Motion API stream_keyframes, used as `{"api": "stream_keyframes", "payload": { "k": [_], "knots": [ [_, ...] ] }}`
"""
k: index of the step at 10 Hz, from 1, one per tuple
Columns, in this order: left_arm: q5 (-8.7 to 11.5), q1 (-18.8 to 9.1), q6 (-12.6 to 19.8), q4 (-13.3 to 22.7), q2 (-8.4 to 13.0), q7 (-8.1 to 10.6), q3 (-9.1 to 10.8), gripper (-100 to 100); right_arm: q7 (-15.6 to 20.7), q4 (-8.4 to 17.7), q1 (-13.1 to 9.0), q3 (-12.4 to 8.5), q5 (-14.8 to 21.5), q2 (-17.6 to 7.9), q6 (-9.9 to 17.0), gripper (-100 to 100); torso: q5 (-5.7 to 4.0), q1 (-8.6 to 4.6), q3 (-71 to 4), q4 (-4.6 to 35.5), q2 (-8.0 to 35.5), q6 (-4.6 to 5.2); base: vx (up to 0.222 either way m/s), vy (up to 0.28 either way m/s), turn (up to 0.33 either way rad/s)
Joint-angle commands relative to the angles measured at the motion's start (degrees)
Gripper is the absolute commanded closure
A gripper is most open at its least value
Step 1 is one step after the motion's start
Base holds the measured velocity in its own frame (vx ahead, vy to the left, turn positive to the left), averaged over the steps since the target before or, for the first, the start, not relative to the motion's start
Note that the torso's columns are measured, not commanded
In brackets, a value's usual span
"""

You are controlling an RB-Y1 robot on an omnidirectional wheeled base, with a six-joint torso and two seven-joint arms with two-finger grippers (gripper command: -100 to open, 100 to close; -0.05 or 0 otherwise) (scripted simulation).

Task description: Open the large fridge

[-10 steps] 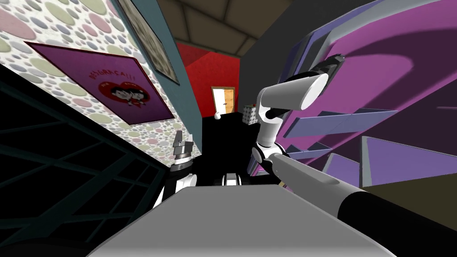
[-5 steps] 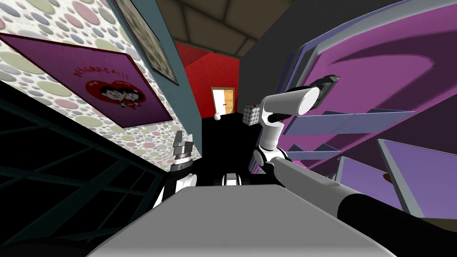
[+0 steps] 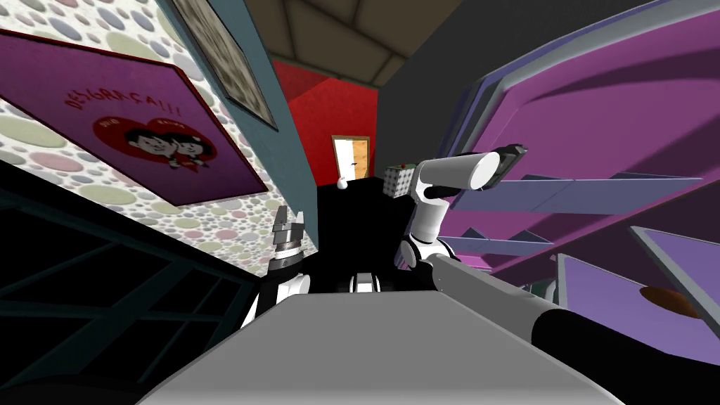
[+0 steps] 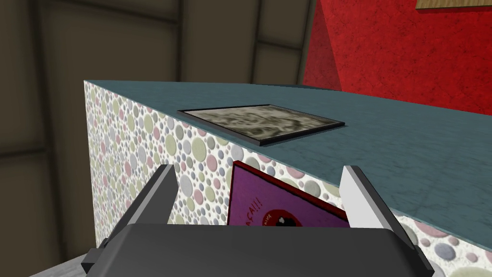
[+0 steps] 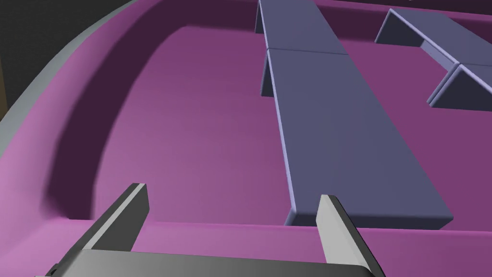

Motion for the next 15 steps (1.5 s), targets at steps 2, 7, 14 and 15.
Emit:
{"api": "stream_keyframes", "payload": {
  "k": [2,7,14,15],
  "knots": [
    [0.0,0.0,0.0,0.0,0.0,0.00,0.00,0,-0.6,0.0,0.6,-0.7,-0.5,0.1,-1.0,-100,0.01,0.01,0.0,0.0,0.0,0.00,0.007,0.005,0.000],
    [0.0,0.0,0.0,0.0,0.0,0.00,0.01,0,-6.4,7.1,-2.2,-5.9,5.6,-3.9,-1.6,100,0.02,0.10,-0.1,-0.1,-0.2,0.05,-0.007,-0.055,0.234],
    [0.0,0.0,0.0,0.0,0.0,0.00,0.01,0,-14.0,19.0,-4.9,-11.2,13.0,-7.9,-2.3,100,0.06,0.14,-0.1,0.0,-0.1,-0.05,-0.018,-0.061,0.248],
    [0.0,0.0,0.0,0.0,0.0,0.00,0.01,0,-14.0,19.9,-4.9,-11.2,13.0,-7.9,-2.3,100,0.04,0.10,-0.1,0.0,-0.2,0.00,-0.010,-0.045,0.068]
  ]
}}
